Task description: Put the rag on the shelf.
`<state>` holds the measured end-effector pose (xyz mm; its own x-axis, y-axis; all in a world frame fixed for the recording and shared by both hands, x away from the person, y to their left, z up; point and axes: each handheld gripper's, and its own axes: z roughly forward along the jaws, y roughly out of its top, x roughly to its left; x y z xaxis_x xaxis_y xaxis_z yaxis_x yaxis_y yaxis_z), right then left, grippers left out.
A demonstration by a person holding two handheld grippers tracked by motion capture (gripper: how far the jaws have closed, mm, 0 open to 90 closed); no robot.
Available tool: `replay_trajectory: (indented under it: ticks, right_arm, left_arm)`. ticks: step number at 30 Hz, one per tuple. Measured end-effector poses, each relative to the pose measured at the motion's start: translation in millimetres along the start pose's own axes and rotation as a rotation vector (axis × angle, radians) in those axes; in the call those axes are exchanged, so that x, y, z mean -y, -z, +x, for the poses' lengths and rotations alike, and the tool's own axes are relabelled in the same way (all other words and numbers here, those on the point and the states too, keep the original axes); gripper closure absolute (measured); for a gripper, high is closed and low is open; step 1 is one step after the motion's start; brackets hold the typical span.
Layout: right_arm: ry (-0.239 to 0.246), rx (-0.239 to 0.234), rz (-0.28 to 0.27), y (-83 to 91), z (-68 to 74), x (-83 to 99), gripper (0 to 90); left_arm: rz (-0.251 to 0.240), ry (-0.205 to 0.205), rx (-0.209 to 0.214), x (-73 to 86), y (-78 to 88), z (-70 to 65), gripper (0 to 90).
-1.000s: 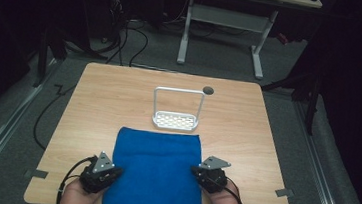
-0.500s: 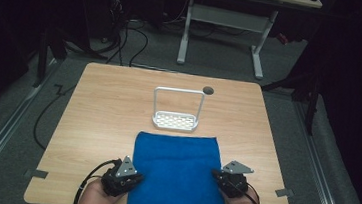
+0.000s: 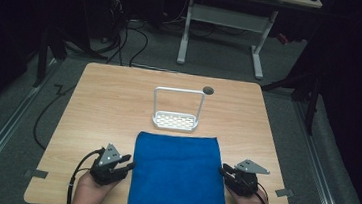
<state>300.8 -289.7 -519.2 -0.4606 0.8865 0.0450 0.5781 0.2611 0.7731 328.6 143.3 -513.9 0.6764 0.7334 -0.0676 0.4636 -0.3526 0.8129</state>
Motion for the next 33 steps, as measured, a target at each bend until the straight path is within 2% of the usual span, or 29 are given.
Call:
replay_trajectory:
  ticks: [3,5,6,8,9,11,15,16,18,20,23,27,29,33]
  right_arm:
    - [-0.006,-0.004,-0.014,1.1,-0.6,-0.9,74.0]
    - [-0.002,-0.014,-0.024,1.4,-0.2,-2.2,73.2]
    - [-0.005,-0.014,-0.023,1.6,0.5,-2.5,73.0]
    - [0.001,-0.025,-0.026,0.9,1.0,-3.4,72.1]
    - [0.001,-0.025,-0.026,0.9,1.0,-3.4,72.1]
    - [0.007,-0.029,-0.031,1.2,3.0,-4.6,71.9]
    - [0.003,-0.033,-0.035,1.3,3.3,-4.8,71.7]
    - [0.003,-0.033,-0.035,1.3,3.3,-4.8,71.7]
    - [0.008,-0.037,-0.034,-0.1,2.4,-4.4,71.5]
    - [0.001,-0.037,-0.032,-0.8,2.6,-4.4,71.3]
    - [-0.009,-0.04,-0.028,-3.1,1.8,-4.0,69.2]
    - [-0.005,-0.031,-0.034,-5.3,3.0,-4.8,65.5]
    - [-0.013,-0.021,-0.044,-7.5,3.5,-7.6,62.9]
    - [-0.036,0.006,-0.045,-19.2,0.8,-21.7,59.0]
  left_arm:
    - [-0.008,0.059,-0.022,-7.8,-10.1,14.1,59.7]
    - [0.0,0.041,-0.076,-18.4,-26.2,21.5,57.6]
    - [0.0,0.041,-0.076,-18.4,-26.2,21.5,56.8]
    - [0.003,0.047,-0.09,-26.9,-44.0,27.8,55.9]
    - [0.003,0.047,-0.09,-26.9,-44.0,27.8,55.8]
    - [0.028,0.049,-0.103,-32.4,-61.5,30.9,54.3]
    - [0.059,0.048,-0.107,-39.1,-79.0,32.5,54.2]
    - [0.049,0.046,-0.117,-40.2,-80.8,32.9,54.2]
    - [0.037,0.08,-0.096,-40.4,-84.2,36.9,57.4]
    - [0.048,0.085,-0.093,-39.8,-85.8,37.8,58.4]
    - [0.039,0.072,-0.089,-40.0,-86.2,36.8,61.3]
    - [0.031,0.098,-0.067,-40.2,-86.1,40.1,65.8]
    - [0.033,0.101,-0.06,-40.2,-86.4,40.5,68.3]
    - [0.042,0.08,-0.049,-40.3,-86.9,38.0,72.3]
